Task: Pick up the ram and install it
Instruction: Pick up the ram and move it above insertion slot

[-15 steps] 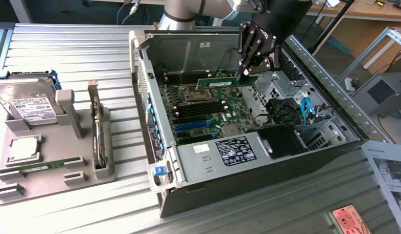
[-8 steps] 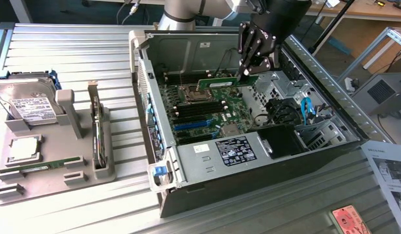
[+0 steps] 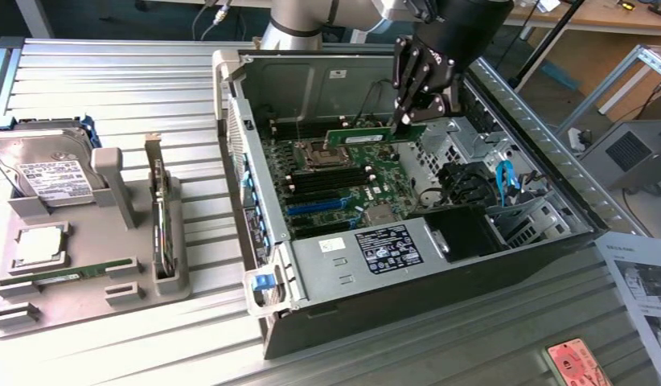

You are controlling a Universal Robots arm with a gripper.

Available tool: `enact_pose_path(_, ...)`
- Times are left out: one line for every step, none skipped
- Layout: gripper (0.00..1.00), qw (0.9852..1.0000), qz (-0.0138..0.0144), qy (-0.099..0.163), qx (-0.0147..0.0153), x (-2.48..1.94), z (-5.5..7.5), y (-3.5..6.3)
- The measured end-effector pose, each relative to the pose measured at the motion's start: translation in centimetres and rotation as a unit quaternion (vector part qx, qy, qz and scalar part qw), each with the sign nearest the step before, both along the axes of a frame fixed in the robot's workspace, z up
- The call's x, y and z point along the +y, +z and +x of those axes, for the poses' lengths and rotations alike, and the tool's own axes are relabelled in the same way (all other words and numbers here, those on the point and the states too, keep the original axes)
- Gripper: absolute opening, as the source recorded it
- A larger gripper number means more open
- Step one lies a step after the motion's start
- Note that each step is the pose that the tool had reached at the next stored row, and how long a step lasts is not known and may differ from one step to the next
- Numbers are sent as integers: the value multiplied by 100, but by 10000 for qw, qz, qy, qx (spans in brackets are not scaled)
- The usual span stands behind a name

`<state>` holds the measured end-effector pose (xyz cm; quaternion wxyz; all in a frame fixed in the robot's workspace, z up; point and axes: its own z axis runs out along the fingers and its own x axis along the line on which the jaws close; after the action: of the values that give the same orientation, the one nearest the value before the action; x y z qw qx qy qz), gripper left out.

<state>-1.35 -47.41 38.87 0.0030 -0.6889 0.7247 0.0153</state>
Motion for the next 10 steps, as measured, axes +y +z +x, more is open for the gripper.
enact_pose_path(12, 10000, 0, -17, 0, 0, 0, 0)
enact_pose_path(12, 10000, 0, -24, 0, 0, 0, -1)
enact_pose_path(12, 10000, 0, -24, 0, 0, 0, 0)
enact_pose_path(12, 10000, 0, -24, 0, 0, 0, -1)
enact_pose_path(12, 10000, 0, -25, 0, 0, 0, -1)
enact_pose_path(12, 10000, 0, -24, 0, 0, 0, -1)
enact_pose_path(12, 10000, 1, -26, -1, 3, 0, -2)
enact_pose_path(12, 10000, 1, -28, 0, 11, -1, -2)
enact_pose_path(12, 10000, 0, -30, 0, 19, -1, -1)
enact_pose_path(12, 10000, 0, -32, 0, 30, 0, -1)
